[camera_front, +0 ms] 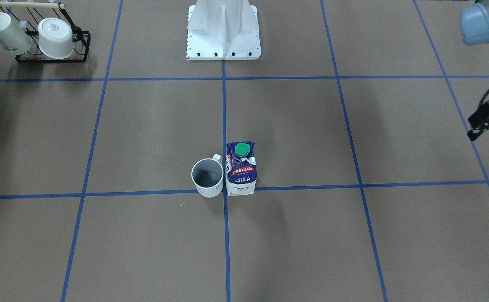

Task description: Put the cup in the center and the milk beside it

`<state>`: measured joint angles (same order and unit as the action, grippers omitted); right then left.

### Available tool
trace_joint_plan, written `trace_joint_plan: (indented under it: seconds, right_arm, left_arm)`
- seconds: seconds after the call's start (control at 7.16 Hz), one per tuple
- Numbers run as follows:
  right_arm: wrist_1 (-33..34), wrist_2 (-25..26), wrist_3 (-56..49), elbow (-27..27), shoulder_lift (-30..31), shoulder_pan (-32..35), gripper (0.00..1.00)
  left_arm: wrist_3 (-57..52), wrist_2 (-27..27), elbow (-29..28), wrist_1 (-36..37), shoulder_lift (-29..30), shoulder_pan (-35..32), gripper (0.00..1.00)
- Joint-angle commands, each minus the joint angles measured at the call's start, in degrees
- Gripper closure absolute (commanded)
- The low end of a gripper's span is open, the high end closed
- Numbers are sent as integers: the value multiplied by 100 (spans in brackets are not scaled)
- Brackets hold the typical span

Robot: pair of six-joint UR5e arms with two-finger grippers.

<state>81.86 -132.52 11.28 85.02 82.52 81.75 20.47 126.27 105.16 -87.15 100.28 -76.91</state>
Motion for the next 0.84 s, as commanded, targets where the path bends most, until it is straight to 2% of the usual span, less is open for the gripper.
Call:
trace_joint_plan:
  seconds: [0.0,0.28,0.7]
  right_arm:
    - [484,-37,-3,50,-33,331,0]
    - [1137,-107,-73,330,-105,499,0]
    - [1192,-151,-73,323,-61,543,0]
  left_arm:
    - [-2207,220,-344,-581,-1033,-805,1]
    - [-2240,275,-1205,-646,-966,-1185,1]
    - [-2197,284,-1252,-628,-844,-1177,1]
